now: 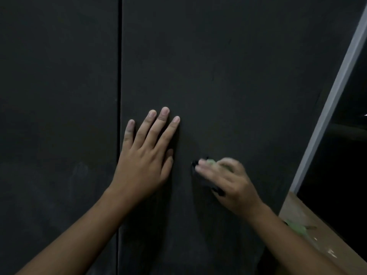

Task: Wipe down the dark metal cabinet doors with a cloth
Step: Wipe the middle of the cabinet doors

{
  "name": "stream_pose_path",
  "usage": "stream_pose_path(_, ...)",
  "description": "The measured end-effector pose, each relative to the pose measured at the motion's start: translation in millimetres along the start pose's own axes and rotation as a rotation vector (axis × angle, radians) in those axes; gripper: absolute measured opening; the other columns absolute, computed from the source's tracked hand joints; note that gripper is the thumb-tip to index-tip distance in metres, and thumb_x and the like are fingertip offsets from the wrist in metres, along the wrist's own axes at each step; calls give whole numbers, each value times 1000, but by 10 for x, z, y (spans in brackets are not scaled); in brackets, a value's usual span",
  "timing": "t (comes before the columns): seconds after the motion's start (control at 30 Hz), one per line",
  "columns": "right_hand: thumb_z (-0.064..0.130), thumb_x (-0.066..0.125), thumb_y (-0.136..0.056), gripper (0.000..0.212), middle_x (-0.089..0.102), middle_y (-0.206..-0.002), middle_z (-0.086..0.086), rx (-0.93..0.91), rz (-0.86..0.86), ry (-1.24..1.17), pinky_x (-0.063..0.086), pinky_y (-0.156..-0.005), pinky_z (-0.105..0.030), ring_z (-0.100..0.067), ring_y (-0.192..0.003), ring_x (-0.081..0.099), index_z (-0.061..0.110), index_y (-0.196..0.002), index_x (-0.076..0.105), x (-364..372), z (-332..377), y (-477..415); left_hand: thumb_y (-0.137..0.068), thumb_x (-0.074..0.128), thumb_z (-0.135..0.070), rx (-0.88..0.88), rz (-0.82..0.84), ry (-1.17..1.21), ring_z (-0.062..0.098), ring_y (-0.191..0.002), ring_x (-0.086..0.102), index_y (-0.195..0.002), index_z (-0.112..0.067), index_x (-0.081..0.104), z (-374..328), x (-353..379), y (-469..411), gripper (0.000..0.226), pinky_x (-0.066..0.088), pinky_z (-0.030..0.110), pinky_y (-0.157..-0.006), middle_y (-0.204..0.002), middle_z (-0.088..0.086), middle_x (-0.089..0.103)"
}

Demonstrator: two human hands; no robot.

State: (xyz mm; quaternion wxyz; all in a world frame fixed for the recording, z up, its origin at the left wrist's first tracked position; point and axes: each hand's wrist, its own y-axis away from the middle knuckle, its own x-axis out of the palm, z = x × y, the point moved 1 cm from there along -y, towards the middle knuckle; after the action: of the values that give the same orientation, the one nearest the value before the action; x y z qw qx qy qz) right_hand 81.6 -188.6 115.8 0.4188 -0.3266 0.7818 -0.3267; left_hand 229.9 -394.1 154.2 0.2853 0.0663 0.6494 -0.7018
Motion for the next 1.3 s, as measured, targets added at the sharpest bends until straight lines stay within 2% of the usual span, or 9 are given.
stream_pose_path(0.13,9,62,-97,42,53,-144,14,-198,201,29,50,-86,-38,-22,-101,64,26,-135,62,80,124,349,-92,50,-34,-24,22,3,22,-153,5,-158,-23,18,-64,45,121,75,6,55,-122,-166,3,9)
stream_pose_path(0.2,7,56,-99,41,55,-143,13,-231,203,66,50,-85,-38,-22,-101,64,26,-135,62,23,79,272,-91,50,-34,-27,28,7,21,-153,5,-158,-23,17,-72,56,155,75,5,54,-122,-166,3,8)
stream_pose_path(0.4,-3,63,-86,47,61,-136,9,242,-160,57,49,-88,-41,-27,-96,62,18,-127,68,44,237,-250,-91,48,-30,-13,44,-1,20,-153,11,-158,-24,21,-43,39,269,72,12,54,-121,-166,2,13)
stream_pose_path(0.57,3,65,-89,46,57,-139,17,70,14,-56,50,-83,-39,-24,-96,62,28,-128,68,469,707,215,-80,47,-21,-15,83,6,17,-149,23,-154,-23,32,89,21,534,76,18,53,-119,-163,-2,24)
stream_pose_path(0.73,6,65,-92,41,59,-137,19,27,89,-72,48,-79,-37,-21,-96,62,30,-125,69,520,832,457,-72,48,-18,-11,143,30,12,-149,22,-152,-22,36,254,-62,729,81,10,61,-118,-163,-6,24)
stream_pose_path(0.87,-6,62,-83,51,61,-136,9,213,-86,-73,50,-86,-43,-25,-102,65,22,-125,69,372,680,100,-67,54,-10,-35,79,132,15,-145,32,-146,-18,46,412,-102,808,80,13,54,-121,-158,-3,34)
stream_pose_path(1.03,-10,66,-79,51,62,-135,0,479,-339,-82,47,-94,-42,-29,-103,61,11,-126,68,496,813,-462,-69,59,-9,-168,-17,122,18,-144,35,-143,-16,50,522,-125,915,75,18,57,-118,-155,-2,38)
stream_pose_path(1.17,-6,59,-86,50,61,-136,5,343,-313,-92,49,-89,-47,-29,-105,66,20,-129,66,806,1192,-459,-72,53,-10,-204,-38,154,17,-144,34,-143,-15,49,648,-109,1010,71,19,58,-118,-155,0,39)
stream_pose_path(1.3,11,76,-85,44,60,-135,20,165,-190,-12,49,-82,-40,-18,-103,60,32,-123,70,953,1378,-130,-73,54,-11,-141,11,135,18,-144,35,-143,-15,50,830,-137,1120,71,21,58,-117,-156,0,38)
